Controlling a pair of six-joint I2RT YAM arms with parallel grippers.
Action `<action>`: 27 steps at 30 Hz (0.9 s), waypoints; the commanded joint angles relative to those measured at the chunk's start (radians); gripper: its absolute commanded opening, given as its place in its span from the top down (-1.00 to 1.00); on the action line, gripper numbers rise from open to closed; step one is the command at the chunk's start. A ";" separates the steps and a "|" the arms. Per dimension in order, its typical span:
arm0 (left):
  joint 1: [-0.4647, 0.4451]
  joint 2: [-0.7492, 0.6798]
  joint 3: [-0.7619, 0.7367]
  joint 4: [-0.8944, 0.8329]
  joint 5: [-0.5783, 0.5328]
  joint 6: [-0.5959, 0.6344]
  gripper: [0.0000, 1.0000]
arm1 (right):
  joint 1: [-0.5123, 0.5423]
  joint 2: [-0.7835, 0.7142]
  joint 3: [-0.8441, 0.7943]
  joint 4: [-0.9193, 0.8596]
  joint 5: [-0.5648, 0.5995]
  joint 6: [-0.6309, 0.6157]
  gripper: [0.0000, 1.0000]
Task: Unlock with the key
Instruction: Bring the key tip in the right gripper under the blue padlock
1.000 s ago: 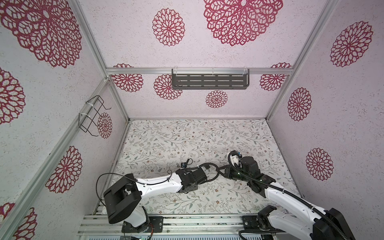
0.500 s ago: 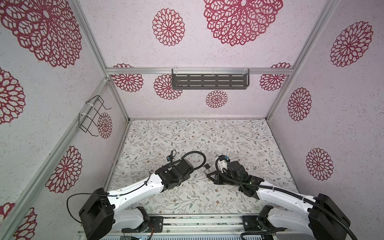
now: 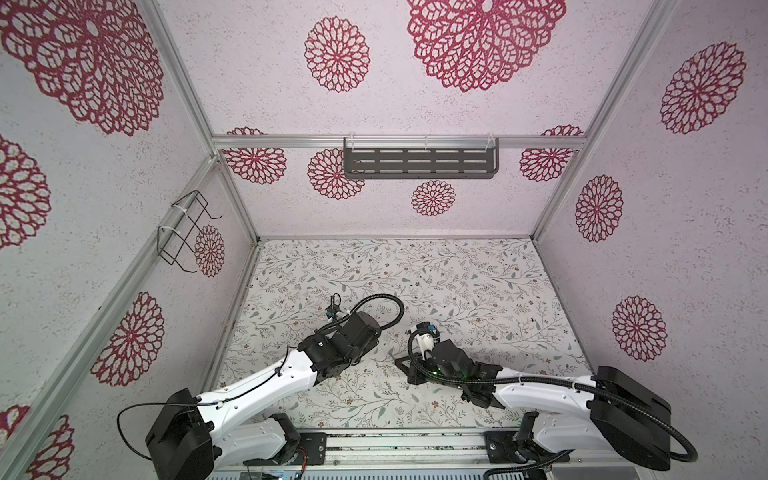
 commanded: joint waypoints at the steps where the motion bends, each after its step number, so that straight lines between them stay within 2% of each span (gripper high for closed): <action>1: 0.005 -0.020 0.002 0.043 -0.012 -0.018 1.00 | 0.025 0.029 0.047 0.121 0.065 0.008 1.00; 14: -0.011 -0.012 0.014 0.056 -0.006 -0.024 1.00 | 0.065 0.098 0.091 0.207 0.123 -0.007 1.00; 27: -0.021 -0.001 0.028 0.069 -0.005 -0.018 1.00 | 0.065 0.115 0.106 0.252 0.107 -0.007 1.00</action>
